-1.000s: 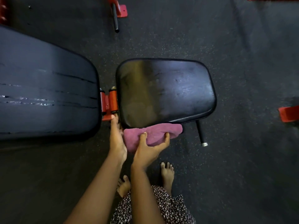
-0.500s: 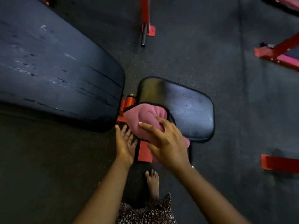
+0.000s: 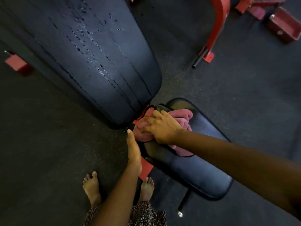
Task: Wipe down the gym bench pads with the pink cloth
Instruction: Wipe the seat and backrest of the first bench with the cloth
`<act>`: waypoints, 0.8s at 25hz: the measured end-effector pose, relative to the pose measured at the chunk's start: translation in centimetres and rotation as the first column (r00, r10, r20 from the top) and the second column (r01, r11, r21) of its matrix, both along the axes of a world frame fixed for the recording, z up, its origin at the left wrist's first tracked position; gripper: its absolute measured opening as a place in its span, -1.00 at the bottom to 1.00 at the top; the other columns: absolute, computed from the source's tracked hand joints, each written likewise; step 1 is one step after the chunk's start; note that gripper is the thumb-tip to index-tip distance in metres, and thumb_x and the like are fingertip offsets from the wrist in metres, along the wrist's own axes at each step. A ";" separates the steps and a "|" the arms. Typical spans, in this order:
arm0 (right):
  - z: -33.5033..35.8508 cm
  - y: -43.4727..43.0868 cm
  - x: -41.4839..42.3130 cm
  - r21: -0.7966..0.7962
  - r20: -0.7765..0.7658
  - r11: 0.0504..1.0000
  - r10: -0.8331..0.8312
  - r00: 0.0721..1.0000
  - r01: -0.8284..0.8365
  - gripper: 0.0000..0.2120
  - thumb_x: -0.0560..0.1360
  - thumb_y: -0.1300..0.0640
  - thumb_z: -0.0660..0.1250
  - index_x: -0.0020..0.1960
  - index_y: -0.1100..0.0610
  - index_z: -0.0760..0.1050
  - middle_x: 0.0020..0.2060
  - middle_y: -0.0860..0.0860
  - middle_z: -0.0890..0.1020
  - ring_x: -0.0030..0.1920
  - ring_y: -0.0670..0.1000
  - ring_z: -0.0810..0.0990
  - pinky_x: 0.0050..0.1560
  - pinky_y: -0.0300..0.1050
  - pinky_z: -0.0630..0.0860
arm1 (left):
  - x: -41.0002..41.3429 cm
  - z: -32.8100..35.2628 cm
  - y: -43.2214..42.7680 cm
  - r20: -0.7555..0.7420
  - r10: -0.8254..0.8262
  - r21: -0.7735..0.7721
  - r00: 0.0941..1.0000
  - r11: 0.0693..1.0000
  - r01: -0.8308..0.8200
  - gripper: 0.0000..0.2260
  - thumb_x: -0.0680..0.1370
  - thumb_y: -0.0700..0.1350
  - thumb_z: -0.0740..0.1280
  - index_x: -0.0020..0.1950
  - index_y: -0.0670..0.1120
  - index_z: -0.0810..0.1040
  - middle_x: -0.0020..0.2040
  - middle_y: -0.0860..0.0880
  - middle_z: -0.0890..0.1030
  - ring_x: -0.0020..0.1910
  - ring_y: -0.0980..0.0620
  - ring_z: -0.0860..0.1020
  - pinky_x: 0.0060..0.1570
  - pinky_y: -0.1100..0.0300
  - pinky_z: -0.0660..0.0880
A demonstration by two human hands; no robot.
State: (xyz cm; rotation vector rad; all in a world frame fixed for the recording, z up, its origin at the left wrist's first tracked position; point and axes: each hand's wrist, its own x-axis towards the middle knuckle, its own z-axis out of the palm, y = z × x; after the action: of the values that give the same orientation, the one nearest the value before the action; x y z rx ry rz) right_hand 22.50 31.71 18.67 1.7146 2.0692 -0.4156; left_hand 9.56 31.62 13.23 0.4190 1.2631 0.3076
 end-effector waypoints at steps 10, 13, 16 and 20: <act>-0.8 2.7 13.1 -0.013 -0.046 0.949 -0.314 0.948 0.314 -0.54 0.49 0.03 0.18 0.37 -0.20 0.32 0.31 -0.01 0.46 0.26 0.12 0.38 0.26 0.01 0.34 | 5.8 -0.4 1.5 -0.739 -0.564 0.106 0.370 0.444 0.890 -0.31 0.50 0.38 -0.06 0.40 -0.09 0.27 0.40 -0.19 0.33 0.36 -0.20 0.33 0.28 -0.09 0.29; -0.9 -0.5 17.4 -0.130 -0.195 0.795 -0.606 0.771 0.592 -0.53 0.51 0.06 0.18 0.39 -0.20 0.30 0.35 -0.01 0.45 0.28 0.14 0.41 0.27 0.03 0.36 | 6.6 -0.5 0.2 -0.847 -0.455 0.095 0.276 0.381 0.920 -0.31 0.48 0.38 0.03 0.35 -0.13 0.28 0.38 -0.20 0.31 0.36 -0.21 0.29 0.27 -0.13 0.29; -1.7 -6.1 18.8 -0.220 -0.318 0.641 -0.760 0.567 0.736 -0.56 0.54 -0.01 0.17 0.41 -0.19 0.26 0.35 -0.01 0.44 0.28 0.11 0.43 0.28 0.02 0.32 | 6.7 -0.9 -0.3 -0.902 -0.343 0.134 0.261 0.351 0.927 -0.35 0.49 0.35 0.08 0.31 -0.15 0.31 0.32 -0.19 0.36 0.31 -0.21 0.34 0.20 -0.12 0.33; -2.1 -11.9 18.8 -0.184 -0.409 0.533 -0.805 0.429 0.826 -0.60 0.54 -0.04 0.20 0.37 -0.16 0.33 0.29 -0.03 0.51 0.25 0.08 0.46 0.26 -0.02 0.33 | 6.8 -1.4 -0.9 -0.926 -0.266 0.166 0.267 0.348 0.923 -0.36 0.50 0.32 0.10 0.30 -0.19 0.34 0.30 -0.22 0.40 0.27 -0.24 0.38 0.18 -0.14 0.35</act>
State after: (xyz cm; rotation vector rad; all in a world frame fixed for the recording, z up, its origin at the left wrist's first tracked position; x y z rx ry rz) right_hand 41.34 19.78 16.57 2.8156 1.2670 -1.1667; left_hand 16.34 30.76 11.80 1.9870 1.6261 -0.2462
